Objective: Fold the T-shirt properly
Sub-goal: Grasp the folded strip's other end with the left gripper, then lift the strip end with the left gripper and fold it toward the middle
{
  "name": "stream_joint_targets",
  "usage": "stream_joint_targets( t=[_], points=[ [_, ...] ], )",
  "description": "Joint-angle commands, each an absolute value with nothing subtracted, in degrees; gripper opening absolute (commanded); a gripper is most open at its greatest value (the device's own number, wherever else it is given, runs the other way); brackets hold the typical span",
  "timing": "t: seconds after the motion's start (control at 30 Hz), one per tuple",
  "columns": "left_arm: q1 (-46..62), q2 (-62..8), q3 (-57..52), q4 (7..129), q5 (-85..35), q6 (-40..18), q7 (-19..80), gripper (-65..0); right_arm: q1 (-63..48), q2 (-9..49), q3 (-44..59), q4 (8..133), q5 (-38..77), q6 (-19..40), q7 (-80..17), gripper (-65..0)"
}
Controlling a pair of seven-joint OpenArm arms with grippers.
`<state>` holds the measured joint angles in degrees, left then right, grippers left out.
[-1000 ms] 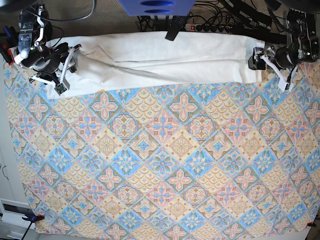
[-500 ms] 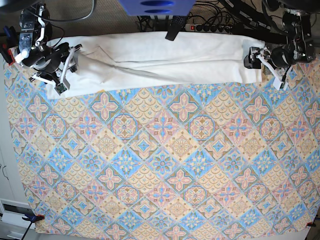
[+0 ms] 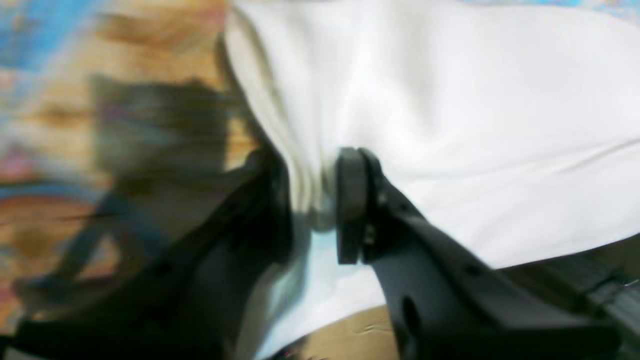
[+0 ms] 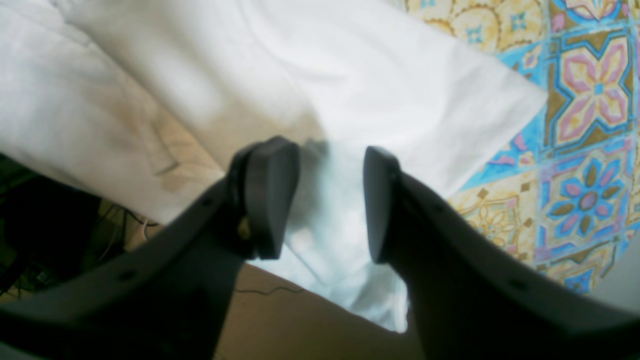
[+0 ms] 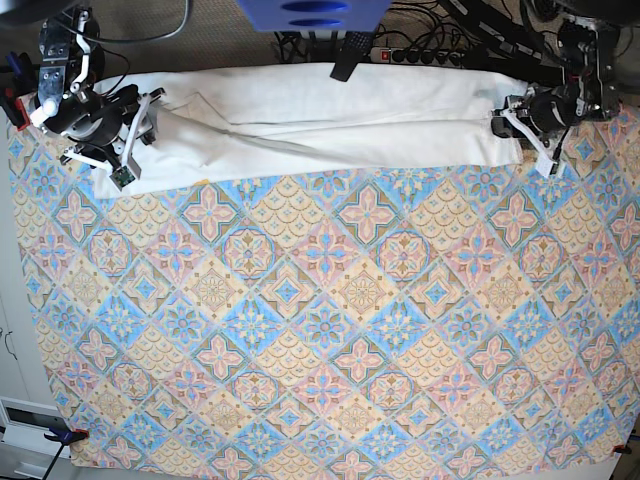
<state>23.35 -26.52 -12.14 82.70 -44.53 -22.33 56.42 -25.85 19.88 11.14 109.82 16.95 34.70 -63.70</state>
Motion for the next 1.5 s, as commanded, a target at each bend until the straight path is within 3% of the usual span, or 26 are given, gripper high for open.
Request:
stream_joint_targets(
  t=[0.0, 0.23, 0.4, 0.7, 0.93, 1.23, 1.47],
  points=[
    [23.78, -26.68, -11.82, 82.86, -45.76, -22.90, 58.33, -49.6, -25.71, 20.62, 11.47, 110.81, 17.36, 34.68, -63.08, -41.0],
    [23.25, -26.42, -18.33, 82.86, -45.76, -22.90, 57.89, -54.5, -25.71, 20.62, 11.47, 110.81, 17.36, 34.68, -63.08, -41.0],
    [21.49, -26.68, -25.01, 82.68, -45.05, -22.37, 54.37, -65.0, -25.71, 20.62, 11.47, 110.81, 17.36, 34.68, -63.08, -41.0],
    [14.37, -26.68, -34.15, 82.68, -33.89, -22.29, 53.85, -65.0, -25.71, 20.62, 11.47, 110.90, 17.36, 34.68, -63.08, -41.0],
    [15.78, -26.07, -34.51, 87.69, -34.07, -22.64, 56.48, -65.0, -25.71, 20.62, 11.56, 110.90, 17.36, 34.68, -63.08, -41.0],
    [19.56, -14.64, -33.63, 107.65, -36.97, -22.64, 67.65, -65.0, -25.71, 20.62, 12.00, 110.90, 17.36, 34.68, -63.08, -41.0],
    [20.18, -10.07, -26.86, 109.93, -37.05, -22.55, 69.41, -65.0, -25.71, 20.62, 12.18, 110.90, 17.36, 34.68, -63.08, -41.0]
  ],
)
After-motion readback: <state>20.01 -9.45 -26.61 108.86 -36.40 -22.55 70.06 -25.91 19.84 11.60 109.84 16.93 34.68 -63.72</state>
